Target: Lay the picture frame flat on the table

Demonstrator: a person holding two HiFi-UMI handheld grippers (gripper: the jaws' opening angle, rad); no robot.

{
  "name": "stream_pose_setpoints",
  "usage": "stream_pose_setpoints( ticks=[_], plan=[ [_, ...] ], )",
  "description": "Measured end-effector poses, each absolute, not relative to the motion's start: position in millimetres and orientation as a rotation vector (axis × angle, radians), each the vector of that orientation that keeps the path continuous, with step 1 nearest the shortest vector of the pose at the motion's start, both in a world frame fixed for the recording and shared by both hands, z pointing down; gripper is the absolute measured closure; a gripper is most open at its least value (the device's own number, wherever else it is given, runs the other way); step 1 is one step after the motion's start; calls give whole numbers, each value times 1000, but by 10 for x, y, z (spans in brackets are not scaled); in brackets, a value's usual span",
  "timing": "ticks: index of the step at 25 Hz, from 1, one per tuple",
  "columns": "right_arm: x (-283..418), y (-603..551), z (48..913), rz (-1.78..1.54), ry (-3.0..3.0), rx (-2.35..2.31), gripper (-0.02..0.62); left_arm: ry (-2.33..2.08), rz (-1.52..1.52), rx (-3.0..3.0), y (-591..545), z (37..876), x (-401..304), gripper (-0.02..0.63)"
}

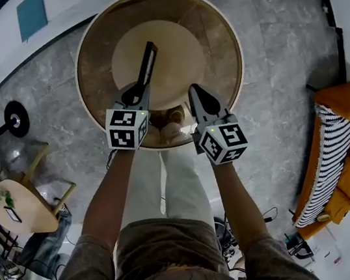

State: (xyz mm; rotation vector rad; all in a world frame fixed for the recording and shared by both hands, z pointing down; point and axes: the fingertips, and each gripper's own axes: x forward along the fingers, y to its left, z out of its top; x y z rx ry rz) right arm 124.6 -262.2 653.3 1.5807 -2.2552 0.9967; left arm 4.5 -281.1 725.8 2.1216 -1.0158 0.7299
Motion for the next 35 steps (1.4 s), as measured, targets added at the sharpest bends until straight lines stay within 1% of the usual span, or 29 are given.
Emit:
stream_pose_setpoints(
  ticks=[8,27,35],
  plan=[
    [1185,-2584,6768,1033,-2237,1563,575,-1016,705,2122,-2794,7445,12,540],
    [1110,-2522,6916,1072,-2229,1534,577,-1020,564,2116,-2815,7432,35,540],
    [1067,-2519,6967,1084,-2221,1522,575,-1095,571,2096,-2892,7507,-120,523]
  ],
)
